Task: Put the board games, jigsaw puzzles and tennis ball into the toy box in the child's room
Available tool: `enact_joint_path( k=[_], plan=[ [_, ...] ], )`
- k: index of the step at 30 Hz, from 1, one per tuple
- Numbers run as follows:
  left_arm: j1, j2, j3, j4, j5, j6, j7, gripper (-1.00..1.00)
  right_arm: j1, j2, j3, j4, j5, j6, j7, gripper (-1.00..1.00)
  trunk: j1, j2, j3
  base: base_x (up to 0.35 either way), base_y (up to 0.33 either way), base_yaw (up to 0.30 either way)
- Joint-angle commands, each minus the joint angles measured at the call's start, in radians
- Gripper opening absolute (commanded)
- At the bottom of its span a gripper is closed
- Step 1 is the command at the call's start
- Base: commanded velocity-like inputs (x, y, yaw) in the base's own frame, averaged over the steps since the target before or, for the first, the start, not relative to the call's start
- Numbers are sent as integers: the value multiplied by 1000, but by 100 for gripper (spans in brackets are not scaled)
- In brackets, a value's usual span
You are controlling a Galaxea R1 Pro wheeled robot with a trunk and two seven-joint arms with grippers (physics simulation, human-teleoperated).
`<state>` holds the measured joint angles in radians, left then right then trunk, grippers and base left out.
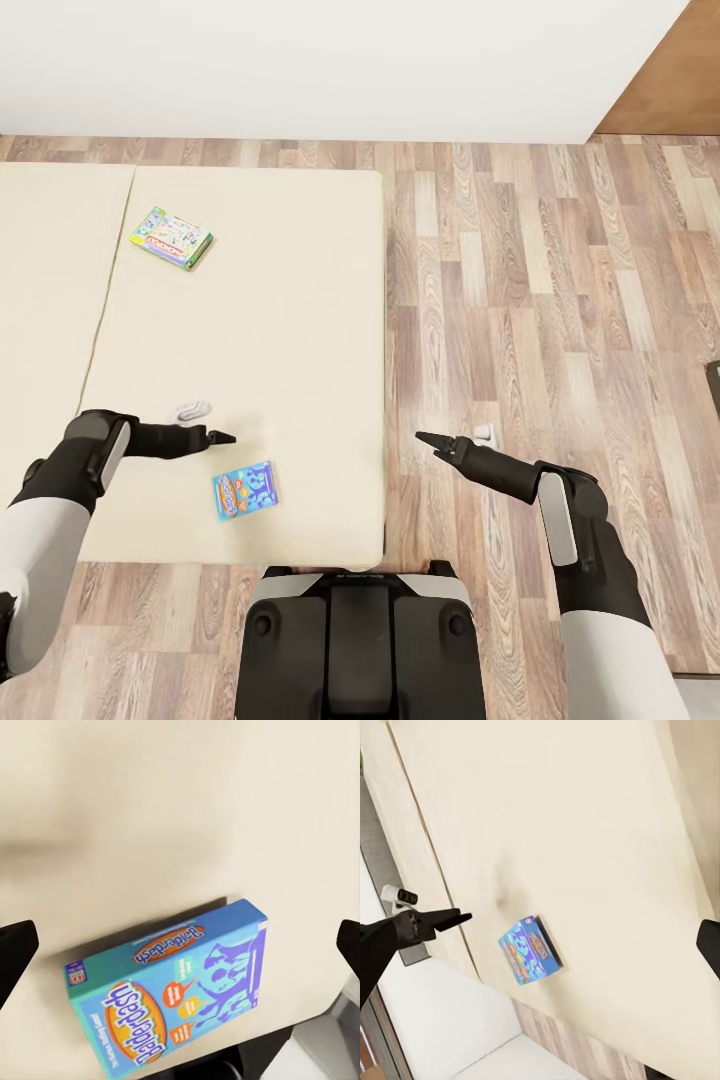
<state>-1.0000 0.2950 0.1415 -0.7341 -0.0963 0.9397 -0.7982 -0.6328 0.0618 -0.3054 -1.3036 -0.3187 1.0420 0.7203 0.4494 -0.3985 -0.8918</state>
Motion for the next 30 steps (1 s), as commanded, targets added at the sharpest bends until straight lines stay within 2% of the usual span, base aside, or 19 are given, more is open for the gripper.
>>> enact_joint_path(
  k=[1, 17, 23, 30],
  plan=[
    [0, 0, 3, -1, -10, 5, -11, 100, -1, 1, -3, 0, 7, 4, 8, 100, 1, -2, -1, 0, 0, 0],
    [9, 0, -13, 1, -15, 16, -18, 100, -1, 2, -3, 0, 7, 4, 6, 100, 1, -2, -1, 0, 0, 0],
    [11, 1, -40, 5, -15, 22, -18, 100, -1, 2, -3, 0, 7, 4, 7, 100, 1, -2, -1, 0, 0, 0],
    [15, 1, -89, 7, -15, 37, -18, 100, -1, 2, -2, 0, 7, 3, 6, 100, 1, -2, -1, 0, 0, 0]
  ],
)
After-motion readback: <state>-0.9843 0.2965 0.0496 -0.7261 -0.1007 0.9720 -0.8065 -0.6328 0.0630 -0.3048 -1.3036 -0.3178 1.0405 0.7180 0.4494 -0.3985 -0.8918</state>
